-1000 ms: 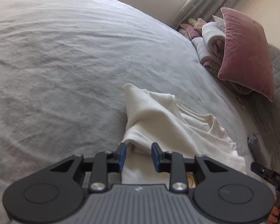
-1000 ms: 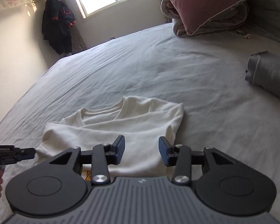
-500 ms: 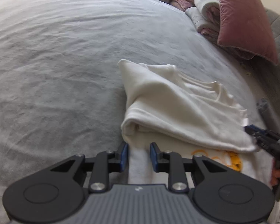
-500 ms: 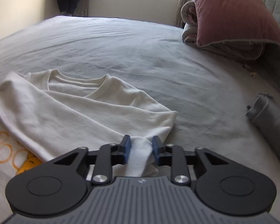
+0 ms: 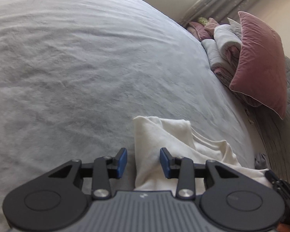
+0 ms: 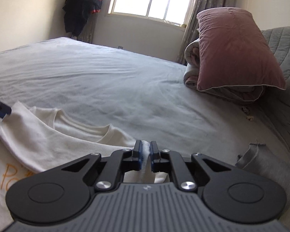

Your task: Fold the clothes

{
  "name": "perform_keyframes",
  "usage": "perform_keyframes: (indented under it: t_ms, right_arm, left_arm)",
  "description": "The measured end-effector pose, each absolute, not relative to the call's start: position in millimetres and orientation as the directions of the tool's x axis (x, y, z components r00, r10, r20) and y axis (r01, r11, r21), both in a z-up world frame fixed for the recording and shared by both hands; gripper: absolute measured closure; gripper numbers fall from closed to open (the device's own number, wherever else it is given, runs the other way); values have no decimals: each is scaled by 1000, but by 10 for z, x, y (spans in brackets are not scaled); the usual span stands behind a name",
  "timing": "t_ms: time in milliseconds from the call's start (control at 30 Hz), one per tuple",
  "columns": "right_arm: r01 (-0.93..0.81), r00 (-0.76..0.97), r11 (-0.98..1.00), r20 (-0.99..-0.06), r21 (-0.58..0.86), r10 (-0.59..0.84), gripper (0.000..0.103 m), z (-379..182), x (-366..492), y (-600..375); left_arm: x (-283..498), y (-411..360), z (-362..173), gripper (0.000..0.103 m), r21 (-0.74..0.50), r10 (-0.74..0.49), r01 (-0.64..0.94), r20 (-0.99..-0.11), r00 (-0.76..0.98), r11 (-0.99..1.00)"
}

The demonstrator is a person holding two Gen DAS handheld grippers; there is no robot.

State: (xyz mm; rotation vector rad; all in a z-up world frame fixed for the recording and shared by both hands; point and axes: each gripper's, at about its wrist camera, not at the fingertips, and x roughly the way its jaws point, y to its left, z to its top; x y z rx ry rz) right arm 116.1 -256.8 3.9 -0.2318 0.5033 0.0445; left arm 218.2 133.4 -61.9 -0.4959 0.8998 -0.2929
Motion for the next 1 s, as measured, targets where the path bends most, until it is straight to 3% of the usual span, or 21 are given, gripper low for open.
perform_keyframes:
  t_ms: [267, 333, 400, 433, 467, 533, 767, 867, 1000]
  right_arm:
    - [-44, 814, 983, -577, -178, -68, 94, -367, 1576, -2721]
    - [-34, 778, 987, -624, -157, -72, 91, -523, 1650, -2740]
    - [-16, 771, 990, -633, -137, -75, 79, -580, 1651, -2763]
    - [-5, 772, 992, -632, -125, -75, 76, -579, 1636, -2780]
    - [8, 773, 994, -630, -109, -75, 69, -552, 1612, -2803]
    - [18, 775, 997, -628, -76, -62, 67, -485, 1552, -2835]
    - [-2, 777, 1000, -630, -5, -2, 62, -303, 1173, -2895]
    - [-11, 769, 1000, -639, 25, 24, 58, -251, 992, -2937]
    - [-5, 762, 993, -642, 119, 81, 48, -189, 853, -3042]
  left_arm:
    - [2060, 1230, -615, 74, -462, -392, 62, -666, 634, 884]
    - [1979, 1263, -535, 74, -441, -371, 68, -651, 662, 895]
    - [1899, 1293, -474, 74, -446, -398, 115, -617, 679, 888]
    - [1860, 1308, -447, 79, -452, -418, 144, -597, 685, 880]
    - [1838, 1316, -447, 94, -470, -457, 180, -583, 672, 864]
    - [1794, 1272, -526, 98, -455, -477, 214, -607, 635, 865]
    - [1612, 1176, -719, 98, -390, -457, 242, -716, 527, 889]
    - [1556, 1220, -678, 97, -390, -462, 249, -719, 520, 887]
    - [1538, 1316, -564, 81, -430, -478, 224, -685, 551, 875]
